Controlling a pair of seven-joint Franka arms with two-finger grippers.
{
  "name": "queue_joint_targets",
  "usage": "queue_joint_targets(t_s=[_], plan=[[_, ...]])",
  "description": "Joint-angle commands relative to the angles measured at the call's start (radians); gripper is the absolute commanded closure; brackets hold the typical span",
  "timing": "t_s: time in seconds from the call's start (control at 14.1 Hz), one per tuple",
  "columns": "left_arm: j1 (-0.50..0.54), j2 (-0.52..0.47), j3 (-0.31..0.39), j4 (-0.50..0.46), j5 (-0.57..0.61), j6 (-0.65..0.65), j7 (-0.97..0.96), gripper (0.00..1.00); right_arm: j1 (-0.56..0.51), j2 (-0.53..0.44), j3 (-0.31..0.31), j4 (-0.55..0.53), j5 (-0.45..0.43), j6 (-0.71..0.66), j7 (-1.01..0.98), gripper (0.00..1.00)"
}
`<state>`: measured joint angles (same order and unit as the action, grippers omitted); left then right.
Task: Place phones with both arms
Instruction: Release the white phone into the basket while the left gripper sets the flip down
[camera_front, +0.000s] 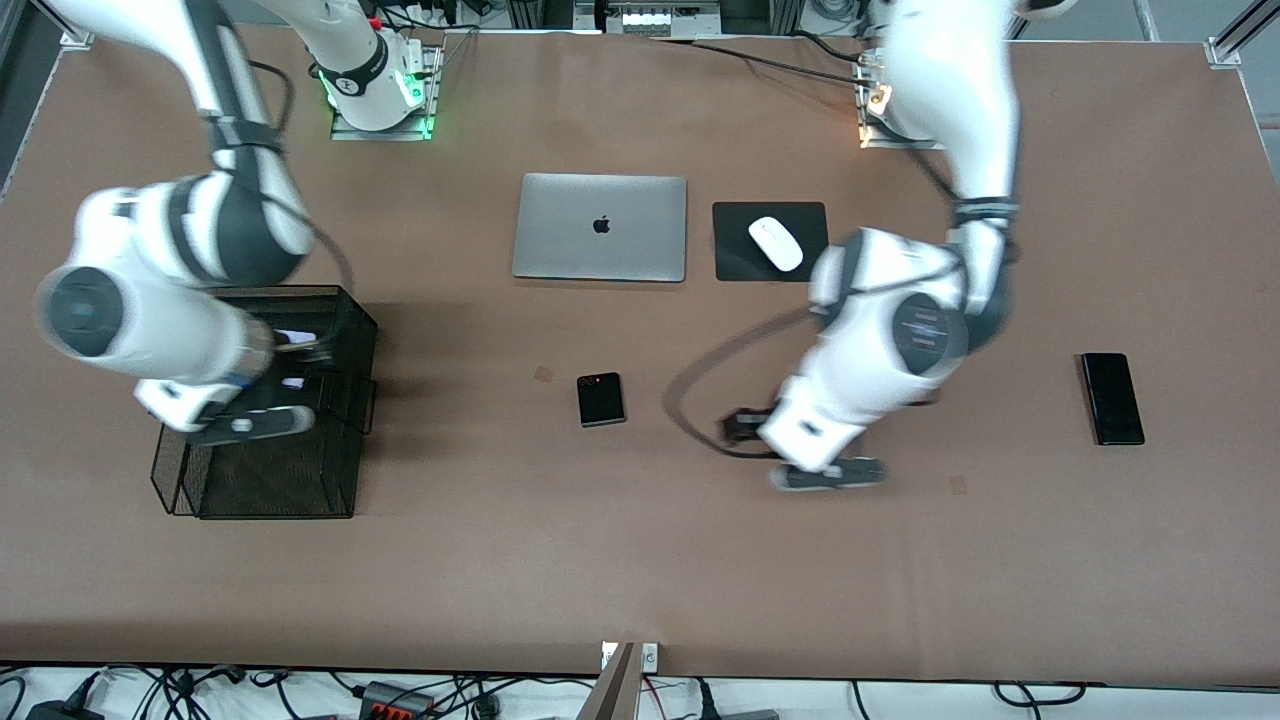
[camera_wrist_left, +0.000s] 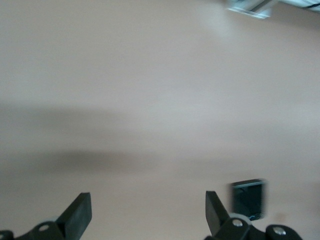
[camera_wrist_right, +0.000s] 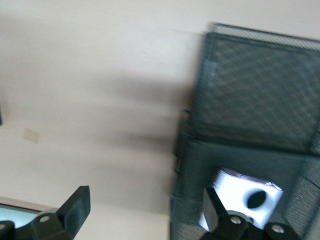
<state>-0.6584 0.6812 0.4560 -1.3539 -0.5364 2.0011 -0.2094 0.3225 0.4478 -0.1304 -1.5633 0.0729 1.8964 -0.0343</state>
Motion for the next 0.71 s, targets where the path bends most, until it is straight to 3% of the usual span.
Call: queue_joint_targets(t_s=[0.0,0.14,0.35,0.64], plan=[[0.086,-0.163,-0.045,-0.269,0.198,0.002,0.096,0.00,0.059,0.074,-0.005,0.028,0.007,0.085,0.010,0.00],[0.153,-0.205,-0.043,-0.330,0.289,-0.001,0.212,0.00,0.124,0.129,-0.005,0.045,0.005,0.151,0.010,0.00],[0.302,-0.226,-0.043,-0.376,0.294,0.010,0.401,0.00,0.199,0.218,-0.005,0.086,0.024,0.240,0.052,0.00],[0.446,-0.220,-0.045,-0.390,0.305,0.027,0.605,0.00,0.329,0.317,-0.008,0.106,0.019,0.384,0.275,0.00]])
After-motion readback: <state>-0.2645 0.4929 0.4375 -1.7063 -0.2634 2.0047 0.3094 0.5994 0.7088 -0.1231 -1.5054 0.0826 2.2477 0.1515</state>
